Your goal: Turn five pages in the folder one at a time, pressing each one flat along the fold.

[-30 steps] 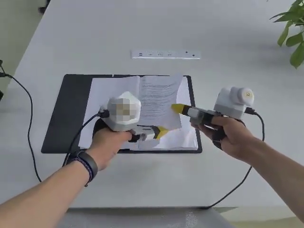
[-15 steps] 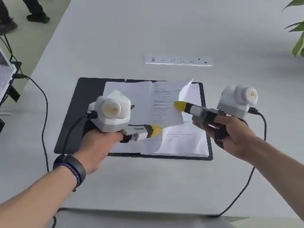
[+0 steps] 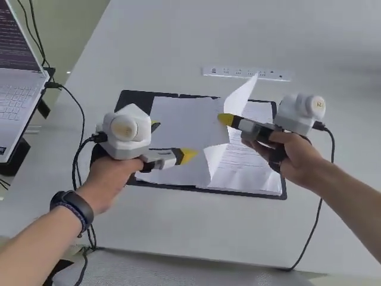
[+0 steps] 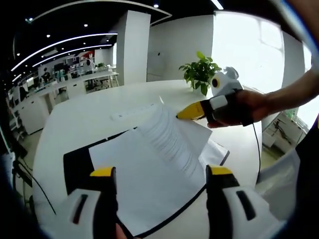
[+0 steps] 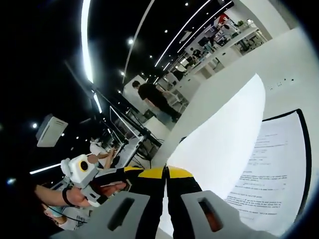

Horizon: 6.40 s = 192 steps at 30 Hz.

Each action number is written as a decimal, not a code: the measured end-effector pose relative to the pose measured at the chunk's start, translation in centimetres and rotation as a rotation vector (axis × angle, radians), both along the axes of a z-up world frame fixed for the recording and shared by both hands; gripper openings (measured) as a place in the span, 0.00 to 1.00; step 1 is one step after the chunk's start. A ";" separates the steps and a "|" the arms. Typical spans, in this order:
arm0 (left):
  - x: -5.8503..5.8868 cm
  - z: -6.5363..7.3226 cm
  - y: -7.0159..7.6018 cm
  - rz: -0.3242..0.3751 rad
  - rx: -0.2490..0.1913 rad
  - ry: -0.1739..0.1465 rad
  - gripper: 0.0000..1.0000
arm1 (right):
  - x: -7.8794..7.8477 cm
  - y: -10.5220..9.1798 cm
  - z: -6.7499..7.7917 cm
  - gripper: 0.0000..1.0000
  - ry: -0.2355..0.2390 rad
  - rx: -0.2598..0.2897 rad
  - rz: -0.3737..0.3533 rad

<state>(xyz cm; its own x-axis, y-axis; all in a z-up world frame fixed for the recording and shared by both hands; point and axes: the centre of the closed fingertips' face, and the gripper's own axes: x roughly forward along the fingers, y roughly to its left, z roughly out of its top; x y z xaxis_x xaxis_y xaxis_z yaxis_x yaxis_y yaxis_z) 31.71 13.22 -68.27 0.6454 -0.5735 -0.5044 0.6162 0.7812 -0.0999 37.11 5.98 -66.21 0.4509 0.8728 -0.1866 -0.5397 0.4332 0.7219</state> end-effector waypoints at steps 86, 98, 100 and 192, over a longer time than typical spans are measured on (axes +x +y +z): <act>-6.1 -2.1 9.6 0.167 -0.046 0.074 0.76 | -2.6 17.0 -14.3 0.21 0.298 -0.161 0.148; -6.3 -2.6 9.1 0.154 -0.050 0.089 0.77 | -3.3 17.7 -11.6 0.43 0.224 -0.097 0.173; -6.2 -2.5 8.9 0.149 -0.051 0.087 0.77 | -3.1 17.3 -10.9 0.43 0.205 -0.088 0.172; -2.3 -12.7 6.2 0.045 0.168 0.188 0.00 | 2.9 2.1 -11.0 0.08 0.176 -0.133 -0.006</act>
